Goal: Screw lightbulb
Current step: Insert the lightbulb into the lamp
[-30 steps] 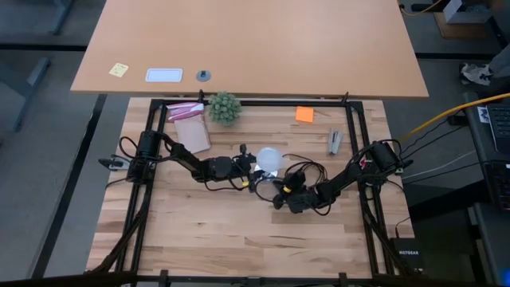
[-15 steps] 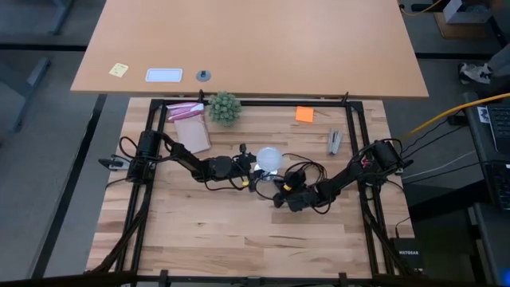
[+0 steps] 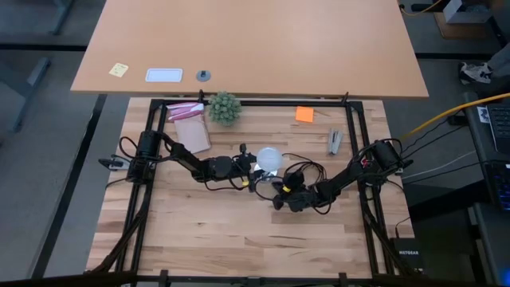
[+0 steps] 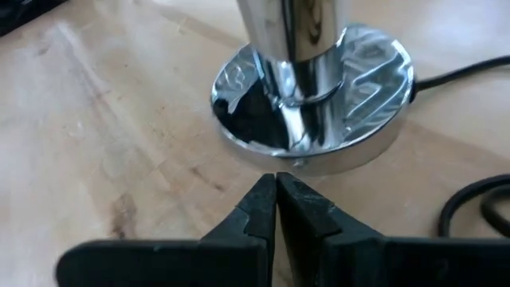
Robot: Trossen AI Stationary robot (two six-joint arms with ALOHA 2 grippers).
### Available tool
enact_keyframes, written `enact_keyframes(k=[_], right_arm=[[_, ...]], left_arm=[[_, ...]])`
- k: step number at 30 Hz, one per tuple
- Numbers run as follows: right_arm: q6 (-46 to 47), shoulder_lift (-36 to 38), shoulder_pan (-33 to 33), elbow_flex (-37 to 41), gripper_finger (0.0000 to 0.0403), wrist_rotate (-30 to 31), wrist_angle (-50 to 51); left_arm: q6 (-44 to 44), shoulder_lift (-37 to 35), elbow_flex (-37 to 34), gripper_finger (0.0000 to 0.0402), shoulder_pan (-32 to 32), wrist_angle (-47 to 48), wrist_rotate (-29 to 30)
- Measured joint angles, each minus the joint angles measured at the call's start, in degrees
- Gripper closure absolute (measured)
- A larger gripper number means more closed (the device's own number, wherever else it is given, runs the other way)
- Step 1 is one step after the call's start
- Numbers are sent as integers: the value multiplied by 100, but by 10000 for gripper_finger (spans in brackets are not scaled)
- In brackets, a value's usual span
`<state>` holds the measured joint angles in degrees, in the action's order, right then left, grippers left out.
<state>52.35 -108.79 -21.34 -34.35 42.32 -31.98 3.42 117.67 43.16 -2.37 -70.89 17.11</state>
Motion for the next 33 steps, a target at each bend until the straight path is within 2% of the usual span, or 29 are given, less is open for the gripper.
enact_keyframes(k=[7, 19, 33], right_arm=[[-10, 0, 10, 0, 379, 305, 2], [-15, 0, 226, 0, 379, 342, 74], [278, -7, 245, 2, 379, 1076, 402]], left_arm=[[0, -2, 0, 243, 0, 2, 0], [4, -2, 0, 243, 4, 0, 46], [-2, -2, 0, 243, -7, -4, -35]])
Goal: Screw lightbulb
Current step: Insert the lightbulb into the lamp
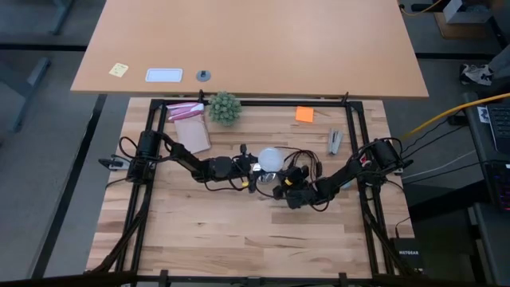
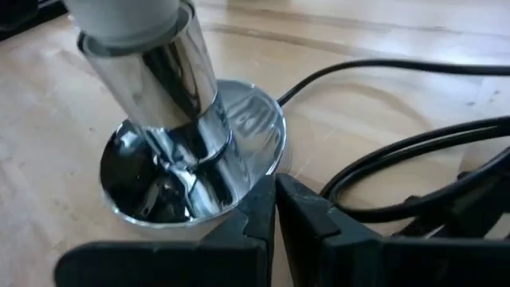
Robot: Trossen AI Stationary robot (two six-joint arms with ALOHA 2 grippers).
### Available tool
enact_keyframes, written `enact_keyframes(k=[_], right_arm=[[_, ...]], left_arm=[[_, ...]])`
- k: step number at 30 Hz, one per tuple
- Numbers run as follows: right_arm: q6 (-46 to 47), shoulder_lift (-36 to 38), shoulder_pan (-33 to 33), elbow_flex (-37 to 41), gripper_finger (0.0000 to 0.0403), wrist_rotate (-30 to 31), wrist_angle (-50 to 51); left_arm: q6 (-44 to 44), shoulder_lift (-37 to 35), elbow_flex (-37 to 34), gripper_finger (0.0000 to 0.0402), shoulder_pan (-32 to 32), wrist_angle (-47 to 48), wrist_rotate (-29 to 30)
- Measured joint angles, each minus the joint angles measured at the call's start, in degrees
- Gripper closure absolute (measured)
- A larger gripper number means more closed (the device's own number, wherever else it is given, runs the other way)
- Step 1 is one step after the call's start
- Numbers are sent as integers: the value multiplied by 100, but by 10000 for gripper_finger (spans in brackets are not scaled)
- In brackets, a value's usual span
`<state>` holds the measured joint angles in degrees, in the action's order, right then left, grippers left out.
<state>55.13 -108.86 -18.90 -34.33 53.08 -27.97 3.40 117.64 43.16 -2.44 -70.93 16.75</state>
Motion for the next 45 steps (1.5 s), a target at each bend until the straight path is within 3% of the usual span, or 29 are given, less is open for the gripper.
enact_keyframes(k=[6, 19, 24, 30, 38, 45], right_arm=[[-156, 0, -18, 0, 379, 244, -100], [-317, 0, -550, 0, 379, -215, -790], [-317, 0, -501, 0, 379, -772, -798], [-466, 0, -306, 0, 379, -1021, -771], [-457, 0, 10, -2, 379, -1051, -287], [-452, -7, 57, 4, 379, -483, -130]], left_arm=[[2, 0, 0, 243, 0, 3, 8], [2, 0, 0, 243, 2, 4, 33], [2, 0, 0, 243, 2, 4, 35], [2, 0, 0, 243, 2, 4, 37], [8, 7, 0, 243, 13, 16, 90], [9, 7, 0, 243, 13, 6, 69]])
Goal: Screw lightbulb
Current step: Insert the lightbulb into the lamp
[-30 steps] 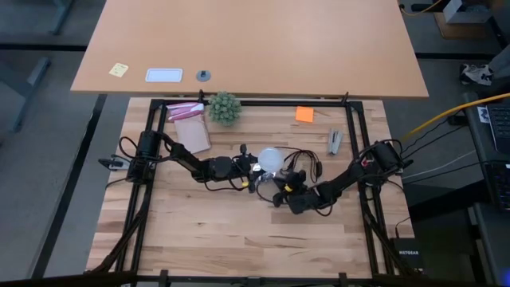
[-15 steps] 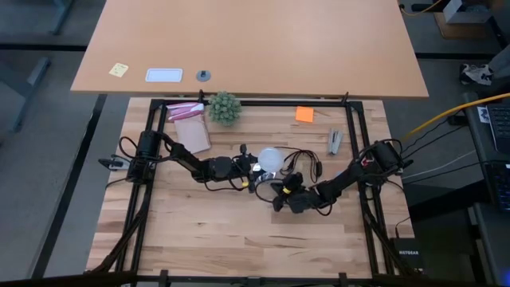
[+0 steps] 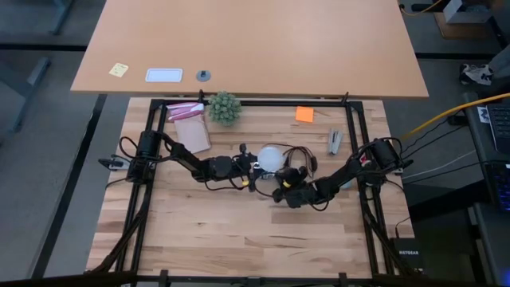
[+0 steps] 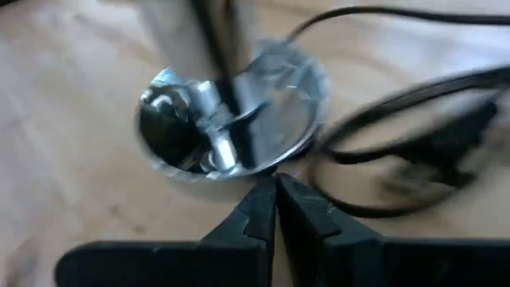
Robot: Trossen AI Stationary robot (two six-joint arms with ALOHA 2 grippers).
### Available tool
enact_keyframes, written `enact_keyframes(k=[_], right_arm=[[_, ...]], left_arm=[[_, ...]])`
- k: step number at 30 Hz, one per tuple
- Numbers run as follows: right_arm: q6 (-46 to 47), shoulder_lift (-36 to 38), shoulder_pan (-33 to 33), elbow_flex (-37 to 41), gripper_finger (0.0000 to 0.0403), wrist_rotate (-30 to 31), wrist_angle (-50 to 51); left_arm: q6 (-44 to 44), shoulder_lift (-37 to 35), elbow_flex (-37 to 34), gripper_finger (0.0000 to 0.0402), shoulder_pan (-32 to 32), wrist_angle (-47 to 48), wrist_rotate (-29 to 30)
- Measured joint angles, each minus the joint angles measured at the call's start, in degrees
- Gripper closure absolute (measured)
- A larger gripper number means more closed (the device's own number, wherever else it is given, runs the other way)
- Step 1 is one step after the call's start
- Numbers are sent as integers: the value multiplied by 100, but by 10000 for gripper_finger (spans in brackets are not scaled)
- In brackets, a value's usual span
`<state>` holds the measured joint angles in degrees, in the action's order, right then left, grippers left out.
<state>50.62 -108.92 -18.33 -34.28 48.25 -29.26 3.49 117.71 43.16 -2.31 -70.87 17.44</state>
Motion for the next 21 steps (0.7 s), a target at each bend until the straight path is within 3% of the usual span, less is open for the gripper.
enact_keyframes(k=[6, 14, 21], right_arm=[[5, -2, 20, -3, 379, 617, -83], [-6, 68, -49, -4, 379, 590, -77], [-337, 563, -407, -4, 379, 477, -84]], left_arm=[[-12, 0, 0, 243, -13, 24, -83], [-9, 2, 2, 243, -13, 19, -73], [-9, 2, 2, 243, -11, 14, -49]])
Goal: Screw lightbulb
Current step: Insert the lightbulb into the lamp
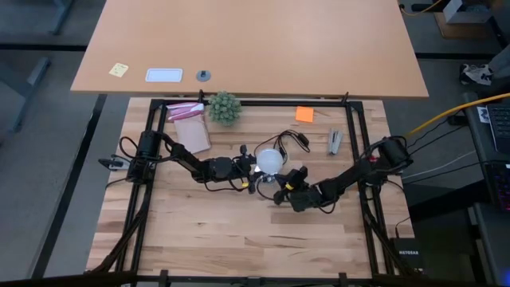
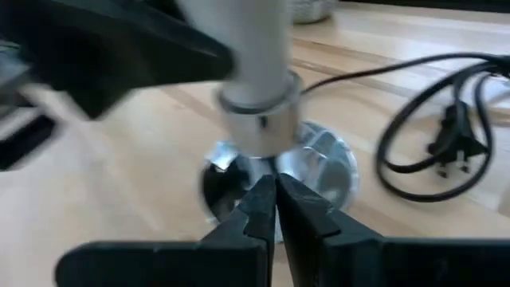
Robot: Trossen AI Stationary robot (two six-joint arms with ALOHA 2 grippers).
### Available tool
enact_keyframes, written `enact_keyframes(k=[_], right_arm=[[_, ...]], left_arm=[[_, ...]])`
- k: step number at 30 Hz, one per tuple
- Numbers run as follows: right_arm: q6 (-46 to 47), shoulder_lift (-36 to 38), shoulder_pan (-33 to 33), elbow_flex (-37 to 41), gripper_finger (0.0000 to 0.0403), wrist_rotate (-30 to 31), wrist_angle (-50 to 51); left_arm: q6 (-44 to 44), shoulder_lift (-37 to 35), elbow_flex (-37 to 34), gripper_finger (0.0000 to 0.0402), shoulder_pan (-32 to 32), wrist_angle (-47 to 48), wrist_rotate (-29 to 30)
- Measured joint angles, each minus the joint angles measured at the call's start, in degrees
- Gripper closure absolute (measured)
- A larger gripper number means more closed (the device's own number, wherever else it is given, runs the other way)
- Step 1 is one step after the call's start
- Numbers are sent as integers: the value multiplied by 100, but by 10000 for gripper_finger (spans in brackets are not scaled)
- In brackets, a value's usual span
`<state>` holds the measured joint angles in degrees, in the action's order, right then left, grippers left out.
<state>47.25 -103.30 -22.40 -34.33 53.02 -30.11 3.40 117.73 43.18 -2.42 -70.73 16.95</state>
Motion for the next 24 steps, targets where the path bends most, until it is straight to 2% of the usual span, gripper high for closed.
enact_keyframes(k=[3, 9, 18, 24], right_arm=[[-103, 106, -133, -2, 379, -56, -57], [-105, -136, -159, -8, 379, -689, -412], [-106, -736, -115, -294, 379, -778, -688], [-105, -832, 89, -315, 379, -1031, -390]], left_arm=[[0, 0, 0, 243, 0, 5, 4], [0, 0, -2, 243, 0, 21, 17], [0, 0, -2, 243, 0, 26, 18], [2, -2, -1, 243, 2, 29, 21]])
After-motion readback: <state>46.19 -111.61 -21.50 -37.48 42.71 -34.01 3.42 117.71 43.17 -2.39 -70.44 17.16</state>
